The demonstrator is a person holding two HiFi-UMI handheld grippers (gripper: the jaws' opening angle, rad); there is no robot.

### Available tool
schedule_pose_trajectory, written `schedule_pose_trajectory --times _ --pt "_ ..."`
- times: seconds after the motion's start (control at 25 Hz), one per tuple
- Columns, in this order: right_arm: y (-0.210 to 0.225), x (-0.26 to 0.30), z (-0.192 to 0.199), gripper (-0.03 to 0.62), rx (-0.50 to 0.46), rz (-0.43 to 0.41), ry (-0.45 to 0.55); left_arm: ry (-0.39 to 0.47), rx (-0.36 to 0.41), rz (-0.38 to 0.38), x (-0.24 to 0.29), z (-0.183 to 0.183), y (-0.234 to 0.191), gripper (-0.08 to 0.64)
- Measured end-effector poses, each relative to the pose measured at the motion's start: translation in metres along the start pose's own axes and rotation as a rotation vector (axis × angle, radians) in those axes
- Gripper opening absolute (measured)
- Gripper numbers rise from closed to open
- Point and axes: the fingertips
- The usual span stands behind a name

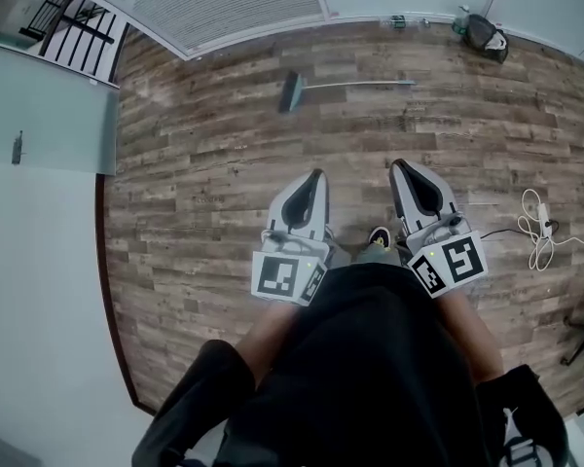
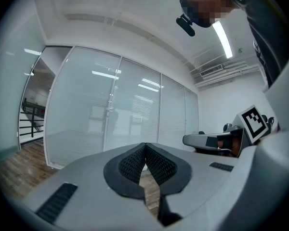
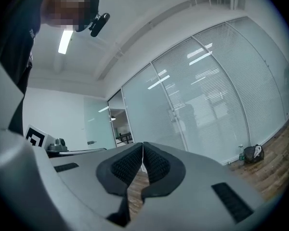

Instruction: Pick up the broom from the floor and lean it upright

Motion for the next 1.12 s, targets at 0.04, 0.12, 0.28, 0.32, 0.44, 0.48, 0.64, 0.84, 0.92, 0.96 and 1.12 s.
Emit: schedule_pose_trajectory --times 0.04,0.12,0.28,0.32,0.44,0.48,0.64,0.84,0.92,0.96,1.12 --pt "0.0 0.0 -0.001 0.02 0.01 -0.008 0.008 0.003 -0.002 -0.005 -0.002 -0.001 -0.001 0.023" --pt "0.001 0.0 -0.002 0.02 0.028 -0.023 0.019 0.005 0.0 -0.014 -0.004 -0.001 0.0 0.023" --pt "0.008 0.001 0.002 0.02 0.052 -0.029 0.018 -0.002 -0.004 -0.022 -0.003 0.005 0.001 0.023" --pt "0.01 0.002 0.002 0.02 0.059 -0.03 0.018 -0.006 -0.008 -0.022 -0.002 0.006 0.001 0.023" --pt "0.015 0.006 0.0 0.02 0.066 -0.027 0.019 -0.015 -0.014 -0.014 0.005 0.007 0.0 0.023" --pt "0.018 0.008 -0.001 0.02 0.07 -0.023 0.018 -0.018 -0.012 -0.009 0.008 0.007 -0.001 0.023" --pt "0.03 0.018 0.0 0.02 0.093 -0.009 0.003 -0.035 -0.019 0.009 0.024 0.006 -0.007 0.023" --pt "0.045 0.037 -0.001 0.02 0.109 0.001 -0.01 -0.058 -0.017 0.036 0.05 0.004 -0.015 0.023" --pt "0.052 0.049 -0.002 0.02 0.116 0.005 -0.016 -0.065 -0.016 0.047 0.062 0.002 -0.022 0.023" --pt "0.055 0.056 -0.002 0.02 0.121 0.008 -0.021 -0.067 -0.019 0.052 0.068 0.0 -0.026 0.023" --pt "0.067 0.094 -0.011 0.02 0.122 0.014 -0.035 -0.074 -0.038 0.068 0.098 -0.008 -0.053 0.023"
Point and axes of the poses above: the fingertips, and each gripper's own axes: x forward along the fingers, y to its right, z out of its underside, and after that the axes turned 14 degrees about -y, right-handed
